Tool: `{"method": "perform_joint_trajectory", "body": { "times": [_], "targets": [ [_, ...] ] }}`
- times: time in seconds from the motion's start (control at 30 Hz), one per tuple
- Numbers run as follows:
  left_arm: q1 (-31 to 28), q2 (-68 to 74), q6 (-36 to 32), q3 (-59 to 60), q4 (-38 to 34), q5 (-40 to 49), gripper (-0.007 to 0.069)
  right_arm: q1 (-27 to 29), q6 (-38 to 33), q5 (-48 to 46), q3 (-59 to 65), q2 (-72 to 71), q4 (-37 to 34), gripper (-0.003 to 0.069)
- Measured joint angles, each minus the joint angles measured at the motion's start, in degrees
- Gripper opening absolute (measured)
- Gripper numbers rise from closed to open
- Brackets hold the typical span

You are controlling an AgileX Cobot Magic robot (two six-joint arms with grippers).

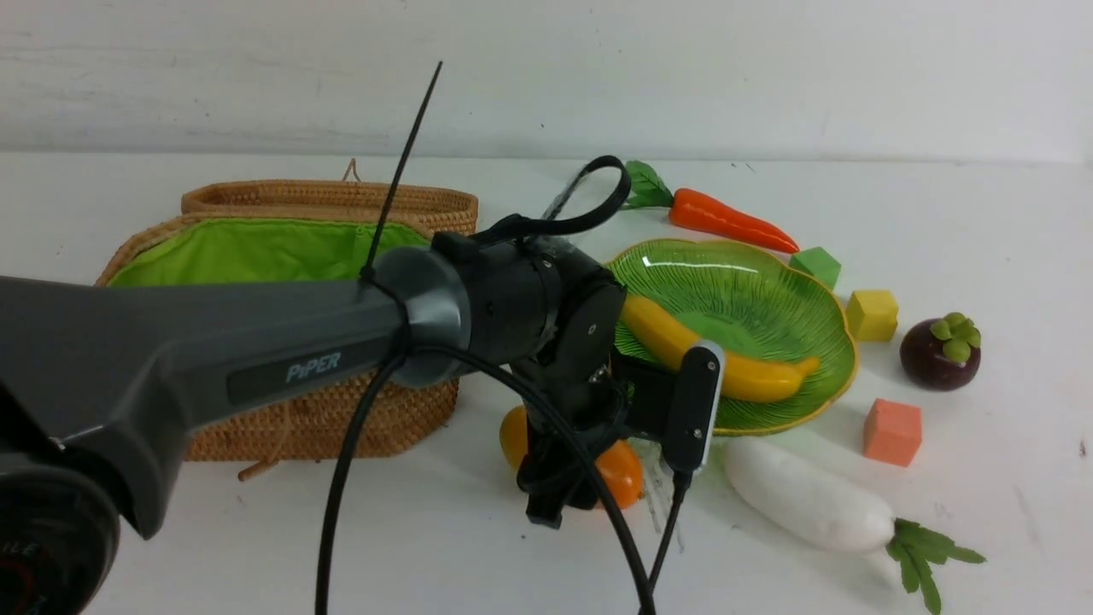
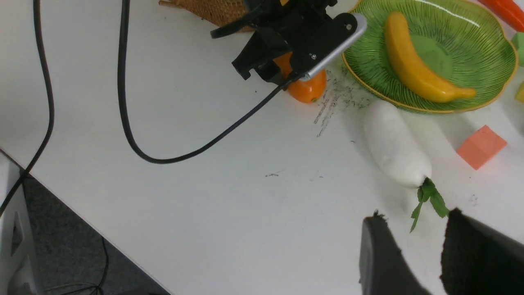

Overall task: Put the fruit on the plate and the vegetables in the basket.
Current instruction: Grab the mango with your left arm and place it on the right plate

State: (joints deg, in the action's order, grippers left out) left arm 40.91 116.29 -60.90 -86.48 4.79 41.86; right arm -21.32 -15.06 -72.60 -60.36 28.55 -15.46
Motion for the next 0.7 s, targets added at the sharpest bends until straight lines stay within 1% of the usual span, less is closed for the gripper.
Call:
{"method": "perform_joint_trajectory", "body": {
  "times": [0.13, 0.47, 0.6, 0.63, 0.7],
  "targets": [
    [0.0, -0.05, 0.05, 0.0, -0.93, 0.24, 0.0519, 0.0, 0.0, 0.0, 0.0, 0.0, 0.0, 0.0236],
    [0.0, -0.1, 0.68, -0.18, -4.79, 1.04, 0.0519, 0.0, 0.0, 0.0, 0.0, 0.0, 0.0, 0.0236],
    [0.0, -0.1, 0.68, -0.28, -4.79, 1.08, 0.0519, 0.0, 0.0, 0.0, 0.0, 0.0, 0.0, 0.0236],
    [0.0, -0.1, 0.68, -0.28, -5.18, 1.08, 0.0521, 0.0, 0.0, 0.0, 0.0, 0.0, 0.0, 0.0236],
    [0.0, -0.1, 0.68, -0.28, -5.58, 1.08, 0.0552, 0.0, 0.0, 0.0, 0.0, 0.0, 0.0, 0.0236]
  ]
}}
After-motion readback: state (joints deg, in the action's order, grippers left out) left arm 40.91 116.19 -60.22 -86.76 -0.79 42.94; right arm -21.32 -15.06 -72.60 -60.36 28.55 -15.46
